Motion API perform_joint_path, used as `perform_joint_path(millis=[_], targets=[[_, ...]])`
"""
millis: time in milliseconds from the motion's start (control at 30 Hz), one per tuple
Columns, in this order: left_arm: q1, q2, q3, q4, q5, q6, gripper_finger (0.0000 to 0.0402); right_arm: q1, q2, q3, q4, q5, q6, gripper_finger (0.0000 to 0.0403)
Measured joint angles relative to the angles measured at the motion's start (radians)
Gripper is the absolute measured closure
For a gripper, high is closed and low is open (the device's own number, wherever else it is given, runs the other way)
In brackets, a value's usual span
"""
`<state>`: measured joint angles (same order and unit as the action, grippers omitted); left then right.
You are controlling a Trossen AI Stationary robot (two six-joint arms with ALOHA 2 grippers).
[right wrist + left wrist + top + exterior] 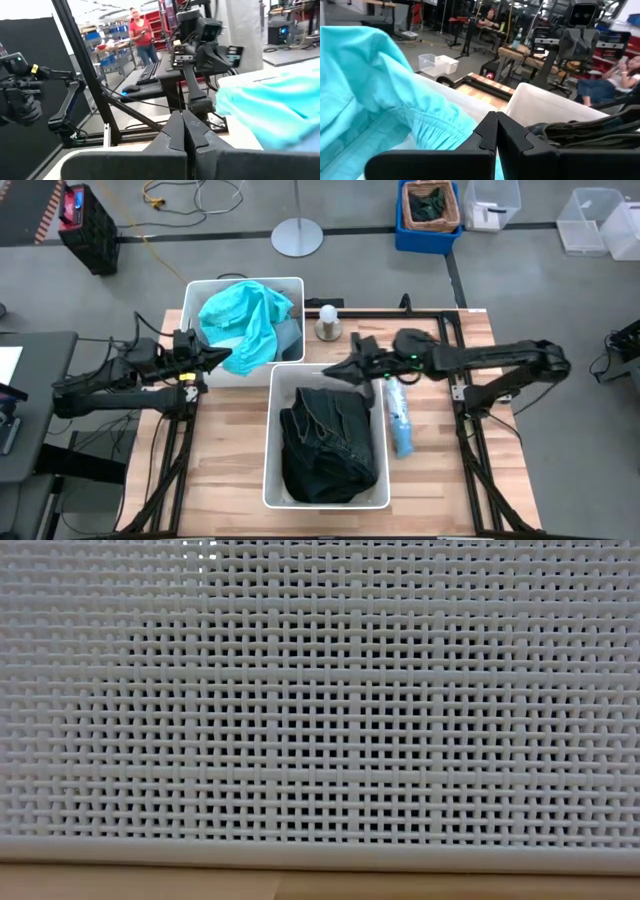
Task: Sort clothes
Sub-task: Return to Home Position
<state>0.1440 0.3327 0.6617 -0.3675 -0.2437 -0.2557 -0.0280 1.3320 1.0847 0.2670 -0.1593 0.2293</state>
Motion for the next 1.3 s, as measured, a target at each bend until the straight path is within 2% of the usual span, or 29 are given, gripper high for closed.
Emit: perform_joint_path(millis=[433,767,900,1067,1167,1300], targets=[[0.0,0.0,0.0,-0.049,-0.032,0.022,0.0401,-0.084,-0.428,-0.394,0.029,0.001,0.043,0.0403],[0.0,0.0,0.001,-0.08,-0.034,0.103,0.0401,-0.161,-0.681,-0.677,0.069,-0.036,0.025,0.0403],[0.0,0.0,0.001,-0.072,0.011,0.114,0.0401,-0.172,-0.768,-0.774,0.14,-0.045,0.024,0.0403],[0.0,-0.006,0.0,-0.072,0.061,0.183,0.0401,-0.156,-0.85,-0.86,0.139,-0.048,-0.013,0.0403],[0.0,-0.025,-0.044,-0.008,0.094,0.192,0.0401,-0.14,-0.883,-0.915,0.141,-0.049,-0.051,0.0403],[-0.005,-0.068,-0.182,0.113,0.131,0.14,0.0401,-0.135,-0.916,-0.983,0.176,-0.049,-0.043,0.0403]])
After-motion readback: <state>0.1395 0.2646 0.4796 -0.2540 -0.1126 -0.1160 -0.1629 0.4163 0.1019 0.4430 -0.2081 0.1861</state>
